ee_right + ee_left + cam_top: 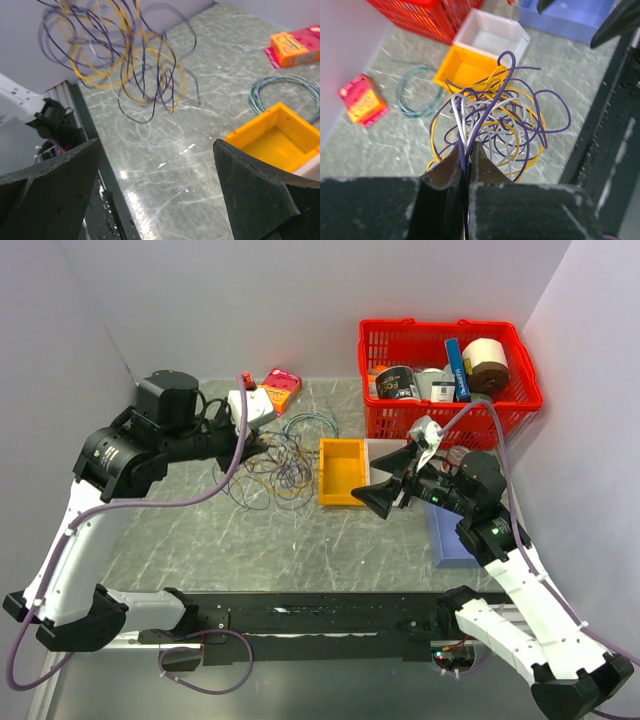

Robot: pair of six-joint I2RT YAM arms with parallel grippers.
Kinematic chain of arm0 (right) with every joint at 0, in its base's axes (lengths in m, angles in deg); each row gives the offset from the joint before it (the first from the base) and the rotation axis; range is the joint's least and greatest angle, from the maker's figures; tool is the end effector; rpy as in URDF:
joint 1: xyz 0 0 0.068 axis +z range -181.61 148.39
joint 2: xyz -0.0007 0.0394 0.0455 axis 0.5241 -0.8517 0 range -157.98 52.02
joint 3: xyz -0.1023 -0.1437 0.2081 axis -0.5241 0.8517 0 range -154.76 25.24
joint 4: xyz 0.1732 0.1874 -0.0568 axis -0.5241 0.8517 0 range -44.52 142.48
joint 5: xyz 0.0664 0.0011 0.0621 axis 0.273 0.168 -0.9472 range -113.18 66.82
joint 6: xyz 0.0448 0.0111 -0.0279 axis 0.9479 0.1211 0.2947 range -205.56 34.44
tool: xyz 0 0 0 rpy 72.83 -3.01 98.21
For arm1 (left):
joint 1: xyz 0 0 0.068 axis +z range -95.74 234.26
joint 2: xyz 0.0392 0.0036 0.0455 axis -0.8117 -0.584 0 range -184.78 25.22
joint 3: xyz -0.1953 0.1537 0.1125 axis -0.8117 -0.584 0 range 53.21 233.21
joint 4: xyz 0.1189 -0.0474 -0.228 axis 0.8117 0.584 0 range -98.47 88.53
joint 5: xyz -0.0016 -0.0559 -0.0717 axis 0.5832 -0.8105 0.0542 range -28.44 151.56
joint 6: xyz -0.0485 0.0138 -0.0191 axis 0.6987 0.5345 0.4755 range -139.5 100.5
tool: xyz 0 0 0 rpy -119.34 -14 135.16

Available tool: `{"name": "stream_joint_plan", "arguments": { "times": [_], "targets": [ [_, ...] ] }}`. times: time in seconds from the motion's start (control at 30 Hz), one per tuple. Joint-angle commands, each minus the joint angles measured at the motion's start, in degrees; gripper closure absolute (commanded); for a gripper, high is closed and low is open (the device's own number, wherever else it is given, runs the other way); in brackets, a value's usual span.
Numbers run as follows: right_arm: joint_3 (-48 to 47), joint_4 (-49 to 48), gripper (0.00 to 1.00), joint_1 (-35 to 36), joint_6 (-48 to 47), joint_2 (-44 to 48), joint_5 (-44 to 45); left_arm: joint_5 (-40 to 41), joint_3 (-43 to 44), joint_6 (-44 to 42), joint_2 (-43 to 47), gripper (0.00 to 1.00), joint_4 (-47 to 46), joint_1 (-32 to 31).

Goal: Untangle the cables

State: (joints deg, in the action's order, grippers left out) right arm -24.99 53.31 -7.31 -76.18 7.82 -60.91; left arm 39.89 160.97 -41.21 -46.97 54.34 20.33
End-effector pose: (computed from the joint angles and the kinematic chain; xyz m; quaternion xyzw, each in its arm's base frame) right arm 0.1462 0.0900 0.3797 -0.3113 0.6446 0.4130 0.5630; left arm 0.1576 -0.1219 0.5072 0.4780 0.6958 -0.2141 0.4915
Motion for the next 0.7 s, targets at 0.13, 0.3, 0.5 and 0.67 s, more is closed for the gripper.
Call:
{"name": "stream_joint_plan", "arguments": {
  "times": [0.13, 0.3, 0.5, 0.67],
  "targets": [
    [-10.7, -5.2, 0.07, 7.0, -3.3, -3.8, -3.3, -7.2, -2.6, -0.7, 0.1, 0.99, 4.3, 0.1],
    [-21.5, -2.7, 0.18, 14.4, -8.9, -11.9, -0.4, -8.4, -4.2, -1.4, 0.3, 0.99, 4.7, 0.1],
    [-29.3, -0.2, 0.28, 17.1, -14.0, -21.3, -0.4, -9.0, -4.8, -2.0, 0.6, 0.99, 4.7, 0.1],
    [-31.3, 0.2, 0.36, 18.7, -14.7, -25.4, -1.7, -9.4, -5.3, -2.3, 0.5, 0.99, 4.9, 0.1]
  ]
}}
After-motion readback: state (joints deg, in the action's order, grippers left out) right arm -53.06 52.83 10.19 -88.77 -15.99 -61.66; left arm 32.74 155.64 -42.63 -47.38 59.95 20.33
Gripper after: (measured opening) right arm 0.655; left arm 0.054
